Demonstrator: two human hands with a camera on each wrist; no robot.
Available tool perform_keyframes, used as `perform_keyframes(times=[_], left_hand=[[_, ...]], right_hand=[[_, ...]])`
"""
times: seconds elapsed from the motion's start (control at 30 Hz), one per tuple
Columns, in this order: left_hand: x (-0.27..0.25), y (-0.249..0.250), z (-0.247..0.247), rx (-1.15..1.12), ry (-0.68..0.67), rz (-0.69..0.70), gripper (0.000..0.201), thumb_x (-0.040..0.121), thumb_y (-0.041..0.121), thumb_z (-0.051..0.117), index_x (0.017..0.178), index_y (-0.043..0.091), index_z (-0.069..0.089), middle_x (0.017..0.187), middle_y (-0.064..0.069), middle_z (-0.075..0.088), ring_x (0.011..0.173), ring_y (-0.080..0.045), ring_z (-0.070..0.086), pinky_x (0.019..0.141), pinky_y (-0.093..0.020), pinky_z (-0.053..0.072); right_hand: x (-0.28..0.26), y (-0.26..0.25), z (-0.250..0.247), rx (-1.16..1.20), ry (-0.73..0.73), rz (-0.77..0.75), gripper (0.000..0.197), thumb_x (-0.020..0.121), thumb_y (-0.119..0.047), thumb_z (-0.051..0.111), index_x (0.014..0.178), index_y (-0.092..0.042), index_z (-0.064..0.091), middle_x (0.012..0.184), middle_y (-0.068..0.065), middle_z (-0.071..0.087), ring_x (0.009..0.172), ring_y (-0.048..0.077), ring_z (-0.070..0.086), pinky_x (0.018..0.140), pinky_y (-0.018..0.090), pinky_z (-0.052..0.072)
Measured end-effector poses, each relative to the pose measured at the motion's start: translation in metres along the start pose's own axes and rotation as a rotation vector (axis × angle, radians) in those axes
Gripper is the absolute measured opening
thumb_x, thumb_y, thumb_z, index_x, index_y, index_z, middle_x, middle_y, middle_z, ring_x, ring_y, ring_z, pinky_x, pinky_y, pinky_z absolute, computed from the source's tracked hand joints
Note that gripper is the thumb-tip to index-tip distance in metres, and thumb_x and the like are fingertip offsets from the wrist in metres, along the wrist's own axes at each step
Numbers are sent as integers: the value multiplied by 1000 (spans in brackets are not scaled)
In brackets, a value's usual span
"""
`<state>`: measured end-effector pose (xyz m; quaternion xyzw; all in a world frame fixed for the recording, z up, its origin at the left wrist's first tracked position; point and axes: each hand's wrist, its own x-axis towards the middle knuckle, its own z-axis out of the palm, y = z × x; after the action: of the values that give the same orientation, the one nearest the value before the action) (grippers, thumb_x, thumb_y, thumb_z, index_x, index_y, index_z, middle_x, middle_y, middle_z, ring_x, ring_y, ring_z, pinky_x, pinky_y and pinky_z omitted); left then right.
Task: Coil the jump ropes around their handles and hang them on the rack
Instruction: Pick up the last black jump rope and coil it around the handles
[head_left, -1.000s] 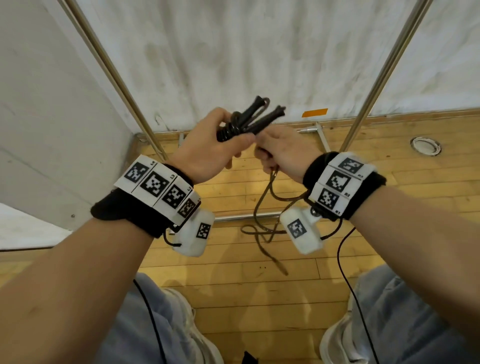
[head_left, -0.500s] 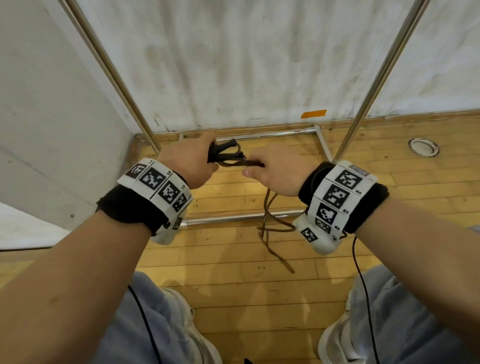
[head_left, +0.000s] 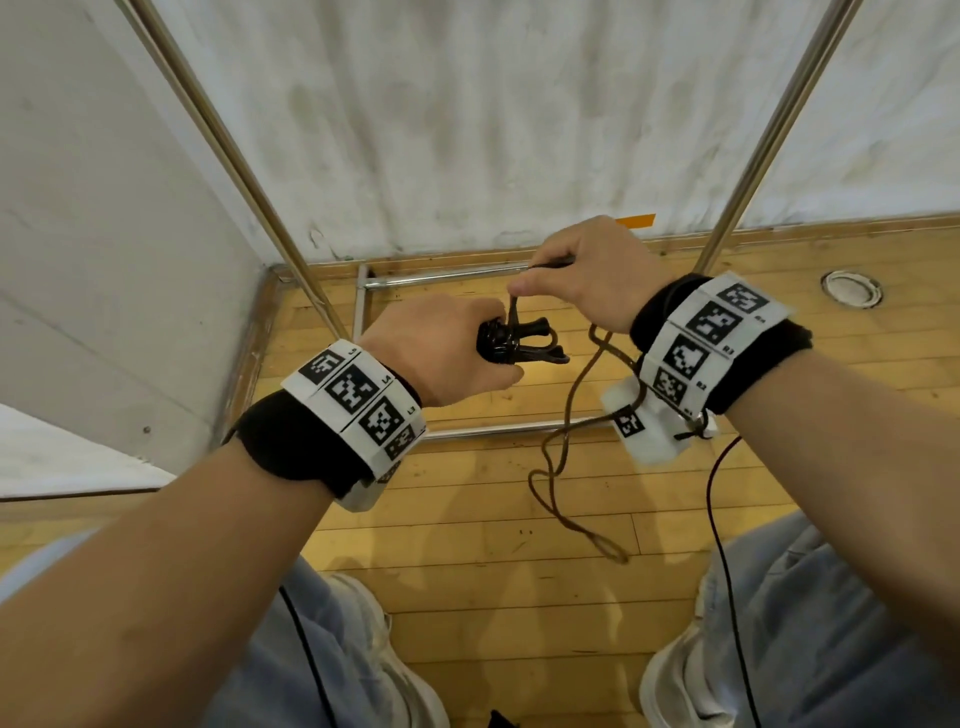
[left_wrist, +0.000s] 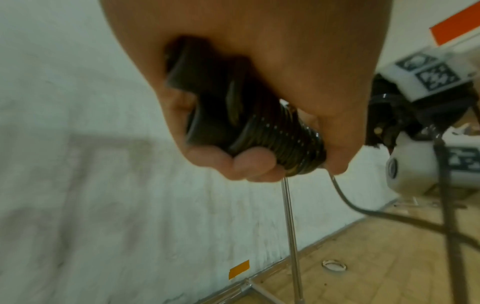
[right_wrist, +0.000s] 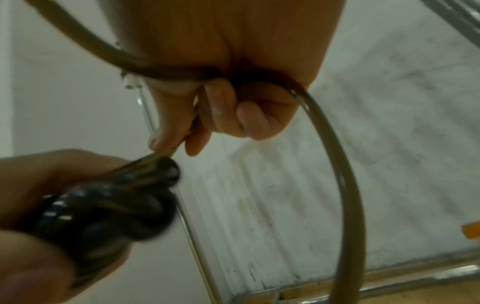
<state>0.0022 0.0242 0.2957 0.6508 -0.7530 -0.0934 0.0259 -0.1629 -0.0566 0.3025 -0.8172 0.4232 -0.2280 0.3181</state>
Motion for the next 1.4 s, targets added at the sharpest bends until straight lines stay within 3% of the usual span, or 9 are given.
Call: perform_keyframes(times=[0.13,0.27,0.4,0.5,0.73,0.9,1.07,1.3,1.4], left_hand=[[-7,0,-7,-220,10,58,16,77,47,61,80,34,51,65,11,55,64,-5,54,55,-25,37],[-13,1,-20,-517,98,101,17,82,38,60,93,26,63,68,8,60,59,-4,54,58,-21,42],[-10,0,-27,-678,232,-26,8,92,34,56,94,26,58,69,8,63,58,-7,57,60,-36,48],[-5,-7,-33,-595,289,-103,22,94,40,53,102,19,55,77,2,65,68,-19,61,64,-42,51],[0,-18,-30,-344,325,-164,42,94,41,53,129,21,40,94,4,56,81,-22,56,70,-32,42],[2,-25,-28,-252,311,-187,36,95,39,51,127,24,42,95,5,55,84,-25,57,75,-36,48],[8,-35,-22,-35,312,-267,33,95,39,50,119,19,43,88,-1,53,75,-26,54,63,-36,43],[9,-37,-6,111,14,-299,25,94,36,53,113,23,45,93,-1,60,79,-24,59,68,-39,52],[6,-28,3,147,-104,-175,22,93,39,53,112,27,49,83,8,57,65,-10,49,51,-27,37]], right_hand=[[-2,8,-1,207,-2,50,23,82,-45,65,70,-26,71,45,-10,46,40,3,38,42,9,33],[-6,8,16,389,-86,123,20,92,-27,57,74,-24,67,59,-3,53,48,11,45,48,22,40],[-9,-5,29,416,-52,127,27,98,-23,44,77,-18,60,52,-11,47,47,10,42,52,29,40],[-12,-16,40,213,-76,19,15,97,-26,46,95,-19,59,64,-11,50,56,8,47,57,25,41],[-11,-19,41,216,-288,76,14,95,-28,52,83,-23,57,55,-6,63,56,7,61,65,22,47],[-13,-17,42,347,-294,129,23,94,-29,53,82,-11,62,53,-2,62,54,13,59,68,32,52],[-14,-19,37,402,-298,166,18,93,-15,53,96,-1,64,67,2,62,65,15,61,75,31,55],[-22,-25,46,-125,-233,9,15,98,-27,44,93,-20,56,70,-7,49,61,9,46,53,23,33],[-19,-24,39,-249,-201,-92,20,99,-28,42,88,-19,56,68,-9,48,61,7,44,52,22,30]])
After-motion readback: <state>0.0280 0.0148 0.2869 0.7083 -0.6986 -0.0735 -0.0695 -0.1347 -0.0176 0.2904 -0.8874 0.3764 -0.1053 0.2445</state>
